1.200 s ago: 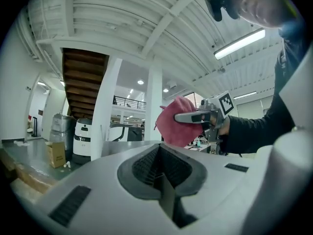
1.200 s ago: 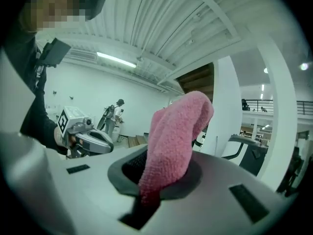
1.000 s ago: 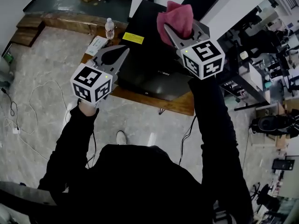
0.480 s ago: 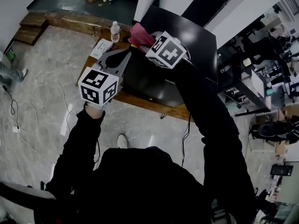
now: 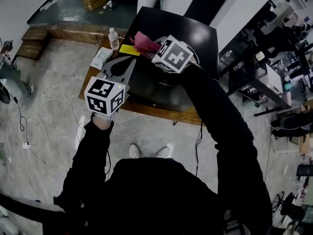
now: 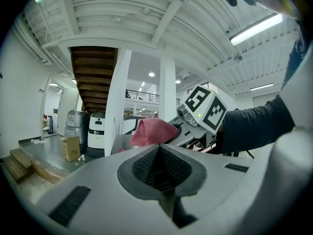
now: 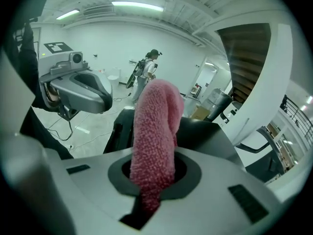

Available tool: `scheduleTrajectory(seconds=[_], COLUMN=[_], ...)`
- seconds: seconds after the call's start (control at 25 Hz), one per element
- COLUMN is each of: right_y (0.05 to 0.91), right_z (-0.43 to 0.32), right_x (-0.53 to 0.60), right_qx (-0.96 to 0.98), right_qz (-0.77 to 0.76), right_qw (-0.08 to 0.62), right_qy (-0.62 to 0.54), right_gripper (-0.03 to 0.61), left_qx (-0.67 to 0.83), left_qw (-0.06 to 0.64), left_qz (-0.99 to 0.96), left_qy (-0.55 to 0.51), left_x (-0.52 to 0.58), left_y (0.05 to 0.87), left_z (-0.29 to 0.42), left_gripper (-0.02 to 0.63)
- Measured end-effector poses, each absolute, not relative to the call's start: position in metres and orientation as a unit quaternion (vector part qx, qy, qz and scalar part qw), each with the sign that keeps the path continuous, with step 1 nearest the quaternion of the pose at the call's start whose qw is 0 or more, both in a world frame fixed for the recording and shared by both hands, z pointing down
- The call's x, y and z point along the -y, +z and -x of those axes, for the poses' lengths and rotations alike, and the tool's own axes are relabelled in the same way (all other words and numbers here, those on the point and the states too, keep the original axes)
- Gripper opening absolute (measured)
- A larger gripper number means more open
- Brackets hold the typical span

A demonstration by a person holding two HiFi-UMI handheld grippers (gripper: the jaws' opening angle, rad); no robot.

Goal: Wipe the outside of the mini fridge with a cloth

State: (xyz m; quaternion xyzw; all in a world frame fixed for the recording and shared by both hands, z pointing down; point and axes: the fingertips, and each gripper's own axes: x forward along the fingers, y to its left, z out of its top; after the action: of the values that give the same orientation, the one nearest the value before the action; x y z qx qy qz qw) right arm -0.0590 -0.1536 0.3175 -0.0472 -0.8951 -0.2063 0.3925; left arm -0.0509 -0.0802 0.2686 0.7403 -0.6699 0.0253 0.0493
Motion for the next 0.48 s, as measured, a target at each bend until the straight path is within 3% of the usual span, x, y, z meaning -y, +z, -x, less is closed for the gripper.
scheduleTrajectory(seconds=[0.48], right_y=[0.315], right_z=[-0.141], right_x=[0.251], right_qx=[0.895], right_qz=[-0.036], right_qw=[0.411], right_qy=[-0.169], right_gripper=[0.032], left_qx=[0.622], left_qw=[0.020], left_qz=[-0.781], left_qy=[0.047], left_x=[0.163], left_y=[0.247], left_z=[-0.113], left_gripper=[0.008])
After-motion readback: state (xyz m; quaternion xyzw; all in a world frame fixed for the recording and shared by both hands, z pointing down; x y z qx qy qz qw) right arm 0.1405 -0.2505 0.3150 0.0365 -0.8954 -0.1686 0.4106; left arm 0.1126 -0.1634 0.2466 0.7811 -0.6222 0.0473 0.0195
